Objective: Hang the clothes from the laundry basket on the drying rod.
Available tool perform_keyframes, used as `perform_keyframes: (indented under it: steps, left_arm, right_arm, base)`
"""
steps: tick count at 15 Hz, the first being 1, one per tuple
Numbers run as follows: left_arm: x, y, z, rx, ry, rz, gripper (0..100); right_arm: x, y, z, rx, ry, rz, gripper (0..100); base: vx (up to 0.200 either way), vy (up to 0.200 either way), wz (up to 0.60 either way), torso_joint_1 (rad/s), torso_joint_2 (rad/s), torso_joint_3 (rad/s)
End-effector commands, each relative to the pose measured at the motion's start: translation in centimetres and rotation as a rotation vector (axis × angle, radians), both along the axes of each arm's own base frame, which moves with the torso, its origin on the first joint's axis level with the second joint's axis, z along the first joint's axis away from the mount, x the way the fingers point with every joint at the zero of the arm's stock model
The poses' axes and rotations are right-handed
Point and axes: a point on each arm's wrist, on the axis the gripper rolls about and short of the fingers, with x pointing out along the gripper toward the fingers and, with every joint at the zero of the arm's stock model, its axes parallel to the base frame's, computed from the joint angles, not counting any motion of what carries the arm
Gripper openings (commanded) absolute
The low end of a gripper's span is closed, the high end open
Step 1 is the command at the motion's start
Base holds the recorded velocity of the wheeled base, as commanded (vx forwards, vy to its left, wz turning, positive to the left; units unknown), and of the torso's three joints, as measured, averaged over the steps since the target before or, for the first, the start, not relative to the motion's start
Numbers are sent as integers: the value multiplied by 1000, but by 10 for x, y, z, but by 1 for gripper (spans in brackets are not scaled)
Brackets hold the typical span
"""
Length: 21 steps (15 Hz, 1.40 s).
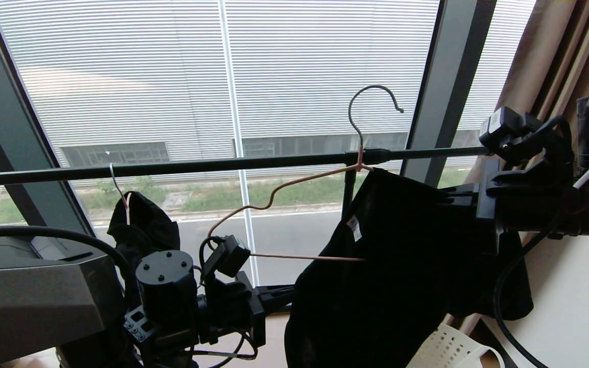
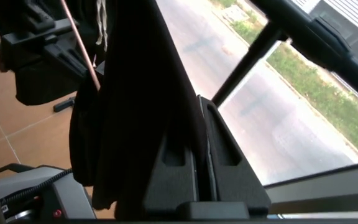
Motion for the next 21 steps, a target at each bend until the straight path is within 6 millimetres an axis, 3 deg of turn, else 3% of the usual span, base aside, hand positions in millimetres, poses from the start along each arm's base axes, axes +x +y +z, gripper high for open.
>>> perform_keyframes:
  steps: [1, 8, 21]
  left_arm:
    - [-2, -2, 3, -4, -16, -14, 0]
    - [-11, 7, 7, 18, -44, -12, 0]
    - [14, 52, 25, -26, -77, 166, 0]
  right_arm:
    - [1, 1, -1, 1, 7, 7, 0]
    - [0, -13, 4, 30, 4, -32, 0]
    - [-11, -36, -3, -29, -44, -62, 0]
  base:
    - [0, 0, 0, 0, 0, 0]
    - [0, 0, 0, 0, 0, 0]
    - [0, 0, 0, 0, 0, 0]
